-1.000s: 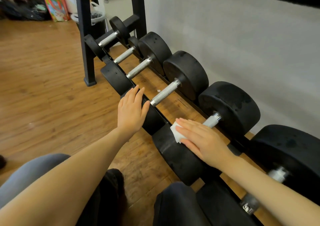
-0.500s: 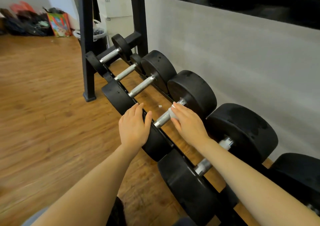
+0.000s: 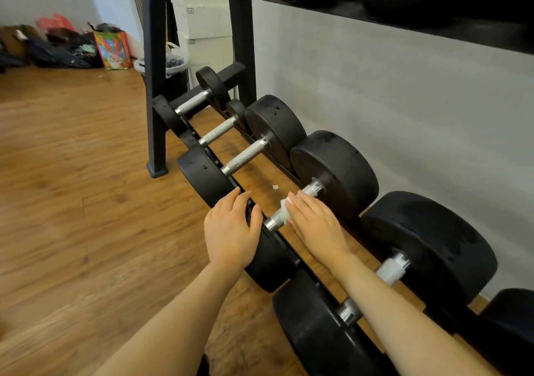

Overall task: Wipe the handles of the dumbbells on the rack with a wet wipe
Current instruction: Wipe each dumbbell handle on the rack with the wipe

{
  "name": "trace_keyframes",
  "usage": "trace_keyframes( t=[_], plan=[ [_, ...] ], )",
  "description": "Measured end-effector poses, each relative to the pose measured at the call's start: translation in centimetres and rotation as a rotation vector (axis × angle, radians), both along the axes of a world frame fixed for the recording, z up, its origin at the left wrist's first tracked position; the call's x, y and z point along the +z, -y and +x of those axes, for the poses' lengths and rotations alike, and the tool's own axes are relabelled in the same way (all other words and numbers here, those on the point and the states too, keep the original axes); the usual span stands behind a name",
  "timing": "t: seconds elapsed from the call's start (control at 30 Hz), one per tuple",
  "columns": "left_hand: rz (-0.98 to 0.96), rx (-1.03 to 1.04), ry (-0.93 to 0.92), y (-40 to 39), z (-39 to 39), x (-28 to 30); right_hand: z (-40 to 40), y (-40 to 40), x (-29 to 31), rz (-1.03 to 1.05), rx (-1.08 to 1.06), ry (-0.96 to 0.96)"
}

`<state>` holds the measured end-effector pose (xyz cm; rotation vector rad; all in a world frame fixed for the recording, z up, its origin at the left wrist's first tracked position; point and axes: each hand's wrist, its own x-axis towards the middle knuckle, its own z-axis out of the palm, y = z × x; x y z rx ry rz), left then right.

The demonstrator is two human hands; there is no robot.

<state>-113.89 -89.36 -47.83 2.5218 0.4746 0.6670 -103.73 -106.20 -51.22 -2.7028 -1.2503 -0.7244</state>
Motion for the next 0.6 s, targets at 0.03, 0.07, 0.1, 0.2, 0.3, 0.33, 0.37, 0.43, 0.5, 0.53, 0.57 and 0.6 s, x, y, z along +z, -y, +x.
trace_keyframes(
  t=[0.03, 0.07, 0.1, 0.2, 0.3, 0.33, 0.37, 0.43, 0.5, 0.53, 0.57, 0.6],
  plan=[
    [-0.003, 0.002, 0.001, 0.0, 0.0, 0.0, 0.1, -0.1, -0.2, 0.001, -0.009, 0.01],
    [-0.007, 0.004, -0.001, 0.0, 0.0, 0.0, 0.3, -0.2, -0.2, 0.002, -0.04, 0.013],
    [-0.012, 0.005, -0.002, 0.0, 0.0, 0.0, 0.4, -0.2, -0.1, 0.012, -0.086, 0.003],
    [-0.019, 0.008, -0.002, 0.0, 0.0, 0.0, 0.4, 0.1, 0.3, 0.077, -0.167, -0.053],
    [-0.025, 0.011, -0.006, 0.0, 0.0, -0.1, -0.7, -0.4, 0.1, 0.08, -0.076, -0.013],
    [-0.027, 0.012, -0.009, 0.0, 0.0, -0.2, -1.0, -0.6, -0.1, 0.075, -0.023, -0.004],
    [-0.026, 0.013, -0.011, 0.1, 0.1, -0.2, -1.2, -0.8, -0.4, 0.066, 0.025, -0.005],
    [-0.022, 0.013, -0.015, 0.1, 0.1, -0.2, -1.2, -1.0, -0.8, 0.035, 0.078, -0.009],
    [-0.021, 0.011, -0.022, 0.1, 0.1, -0.3, -1.0, -1.0, -1.0, 0.029, 0.066, 0.001],
    [-0.021, 0.009, -0.024, 0.0, 0.1, -0.3, -0.8, -0.9, -0.9, 0.04, 0.03, 0.0],
    [-0.02, 0.01, -0.023, -0.1, 0.1, -0.3, -0.4, -0.8, -0.8, 0.06, -0.027, -0.01],
    [-0.02, 0.009, -0.02, -0.1, 0.1, -0.4, -0.1, -0.7, -0.6, 0.084, -0.095, -0.028]
  ],
)
